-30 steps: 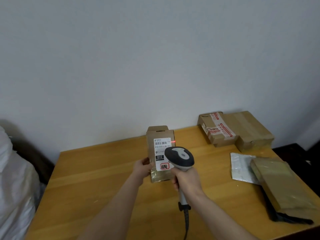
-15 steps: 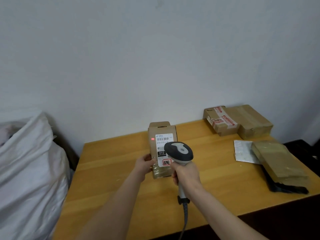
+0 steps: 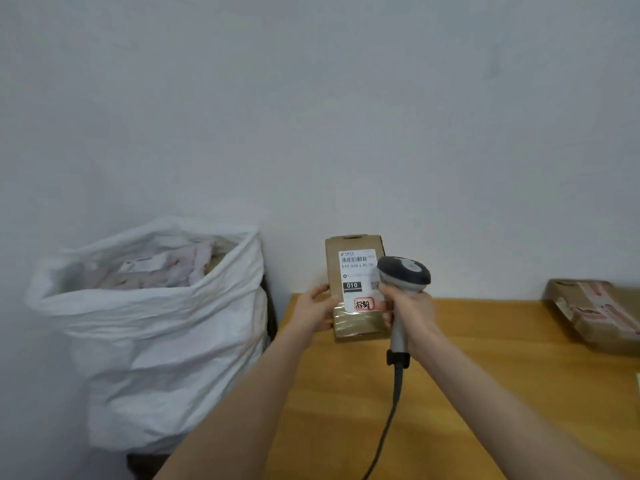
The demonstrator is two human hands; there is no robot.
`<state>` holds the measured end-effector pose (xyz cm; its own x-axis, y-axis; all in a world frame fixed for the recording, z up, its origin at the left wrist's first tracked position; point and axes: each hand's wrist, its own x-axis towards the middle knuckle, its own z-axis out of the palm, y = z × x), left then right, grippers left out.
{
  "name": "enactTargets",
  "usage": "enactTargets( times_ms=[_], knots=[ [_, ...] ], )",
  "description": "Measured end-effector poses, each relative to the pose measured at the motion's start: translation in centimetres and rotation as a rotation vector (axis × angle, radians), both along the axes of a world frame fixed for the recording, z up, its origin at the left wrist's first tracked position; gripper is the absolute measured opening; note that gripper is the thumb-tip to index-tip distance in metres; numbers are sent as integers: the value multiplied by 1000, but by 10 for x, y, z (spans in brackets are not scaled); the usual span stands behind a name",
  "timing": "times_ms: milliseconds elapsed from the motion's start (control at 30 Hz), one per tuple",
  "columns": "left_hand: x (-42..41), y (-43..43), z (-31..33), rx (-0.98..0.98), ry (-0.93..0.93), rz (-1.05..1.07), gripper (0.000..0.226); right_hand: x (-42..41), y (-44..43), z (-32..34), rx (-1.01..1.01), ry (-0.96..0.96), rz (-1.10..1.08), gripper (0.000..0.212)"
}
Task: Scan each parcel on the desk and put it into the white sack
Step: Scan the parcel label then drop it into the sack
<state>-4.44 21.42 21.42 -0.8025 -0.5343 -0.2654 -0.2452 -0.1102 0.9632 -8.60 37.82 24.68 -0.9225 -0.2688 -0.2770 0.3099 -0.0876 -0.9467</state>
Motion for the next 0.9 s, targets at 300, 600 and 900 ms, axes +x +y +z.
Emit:
enactTargets(
  times_ms=[300, 600, 900],
  knots=[
    [55, -219, 99, -237, 142, 316, 41, -1, -218, 51, -71, 69, 216, 11],
    [58, -423, 88, -444, -217, 497, 53, -22, -347, 23, -1, -48, 208, 15],
    [25, -445, 28, -603, -548, 361, 40, -43, -374, -21, 45, -218, 166, 17]
  ],
)
